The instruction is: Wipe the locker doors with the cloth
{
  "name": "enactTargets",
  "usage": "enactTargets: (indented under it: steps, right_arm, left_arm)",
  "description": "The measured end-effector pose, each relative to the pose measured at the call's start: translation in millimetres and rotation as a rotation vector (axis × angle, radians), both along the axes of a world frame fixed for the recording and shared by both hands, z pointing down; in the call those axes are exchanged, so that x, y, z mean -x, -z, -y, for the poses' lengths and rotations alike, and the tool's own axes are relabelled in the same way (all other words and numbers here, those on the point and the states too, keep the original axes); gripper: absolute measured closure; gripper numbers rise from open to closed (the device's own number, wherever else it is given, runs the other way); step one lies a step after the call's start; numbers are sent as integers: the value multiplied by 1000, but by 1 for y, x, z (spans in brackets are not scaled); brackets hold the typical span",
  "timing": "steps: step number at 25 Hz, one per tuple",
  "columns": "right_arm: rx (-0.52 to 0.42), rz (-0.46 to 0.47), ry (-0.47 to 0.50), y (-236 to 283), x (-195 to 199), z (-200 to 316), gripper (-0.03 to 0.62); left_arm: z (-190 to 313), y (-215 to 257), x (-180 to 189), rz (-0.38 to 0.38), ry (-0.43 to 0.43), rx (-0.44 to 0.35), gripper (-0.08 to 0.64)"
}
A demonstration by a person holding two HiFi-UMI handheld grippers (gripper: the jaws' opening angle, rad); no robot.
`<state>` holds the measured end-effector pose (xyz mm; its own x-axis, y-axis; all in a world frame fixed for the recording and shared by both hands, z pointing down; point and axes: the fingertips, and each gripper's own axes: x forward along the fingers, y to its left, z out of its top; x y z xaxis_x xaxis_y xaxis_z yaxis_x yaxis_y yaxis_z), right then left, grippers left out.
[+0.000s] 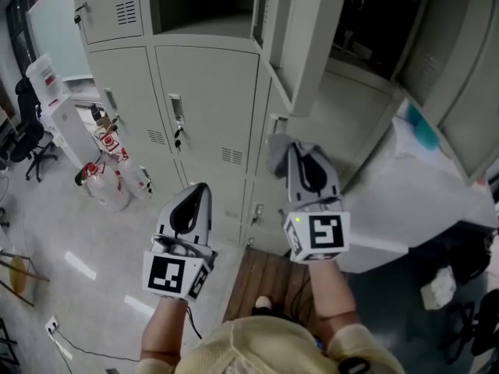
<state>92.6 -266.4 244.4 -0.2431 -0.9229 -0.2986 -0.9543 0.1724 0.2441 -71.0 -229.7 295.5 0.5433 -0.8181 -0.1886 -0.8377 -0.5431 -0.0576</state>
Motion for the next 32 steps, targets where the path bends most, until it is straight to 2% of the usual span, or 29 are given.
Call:
enactTargets:
  steps: [7,14,21,32]
  right_arm:
    - [-13,0,25,11,2,42,588]
    - [-26,-45,-19,15,-1,84,588]
    - [-37,-88,-103,21,-12,110,588]
    - [-55,-113,-190,24,-51,105,588]
  left_arm:
    - [18,2,-7,1,61,-7,563]
    - [33,0,-10,-5,93,4,563]
    - [43,-1,-17,-12,89,17,563]
    - [52,1,-42,-12,25,19,563]
